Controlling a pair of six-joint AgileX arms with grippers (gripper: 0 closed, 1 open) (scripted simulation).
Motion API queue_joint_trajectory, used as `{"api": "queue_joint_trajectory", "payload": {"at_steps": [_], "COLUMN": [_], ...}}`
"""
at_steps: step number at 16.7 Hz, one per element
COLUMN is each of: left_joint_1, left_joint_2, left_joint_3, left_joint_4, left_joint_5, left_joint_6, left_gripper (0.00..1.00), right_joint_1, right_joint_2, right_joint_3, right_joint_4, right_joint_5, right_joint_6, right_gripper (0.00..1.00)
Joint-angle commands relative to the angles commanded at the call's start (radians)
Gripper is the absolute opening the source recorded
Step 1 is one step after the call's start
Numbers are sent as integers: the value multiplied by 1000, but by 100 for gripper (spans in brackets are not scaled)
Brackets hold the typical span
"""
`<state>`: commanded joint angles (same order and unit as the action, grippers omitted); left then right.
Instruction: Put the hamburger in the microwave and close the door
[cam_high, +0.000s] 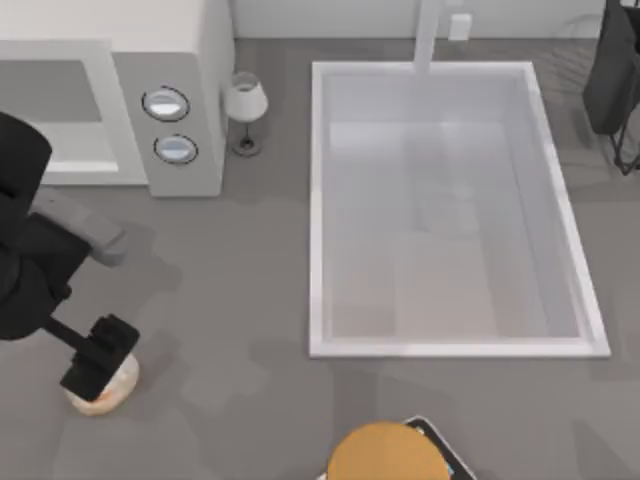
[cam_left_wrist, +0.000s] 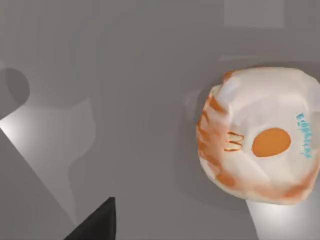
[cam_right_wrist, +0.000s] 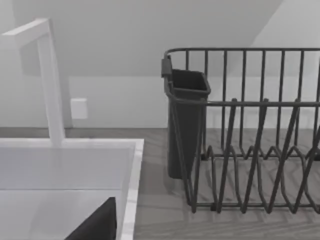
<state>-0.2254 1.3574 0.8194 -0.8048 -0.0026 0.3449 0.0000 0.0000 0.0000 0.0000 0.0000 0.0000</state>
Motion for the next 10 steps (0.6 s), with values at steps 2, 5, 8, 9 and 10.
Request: {"api": "queue_joint_trajectory", "payload": {"at_steps": [2, 5, 8, 9, 10], "left_joint_1": [-21, -42, -47, -47, -47], "left_joint_2": [129, 242, 264, 264, 264], "left_joint_3": [84, 166, 184, 184, 184], "left_joint_4": [-71, -137, -150, -150, -150], "left_joint_5": [1, 1, 2, 2, 2], "left_joint_6": [29, 56, 62, 62, 62], "left_gripper": [100, 100, 100, 100, 100], "right_joint_1": [0, 0, 0, 0, 0], "right_joint_2": [0, 0, 0, 0, 0], "right_joint_3": [0, 0, 0, 0, 0], "right_joint_4": [0, 0, 0, 0, 0], "right_joint_5": [0, 0, 0, 0, 0], "right_joint_6": [0, 0, 0, 0, 0], "right_gripper": [100, 100, 100, 100, 100]}}
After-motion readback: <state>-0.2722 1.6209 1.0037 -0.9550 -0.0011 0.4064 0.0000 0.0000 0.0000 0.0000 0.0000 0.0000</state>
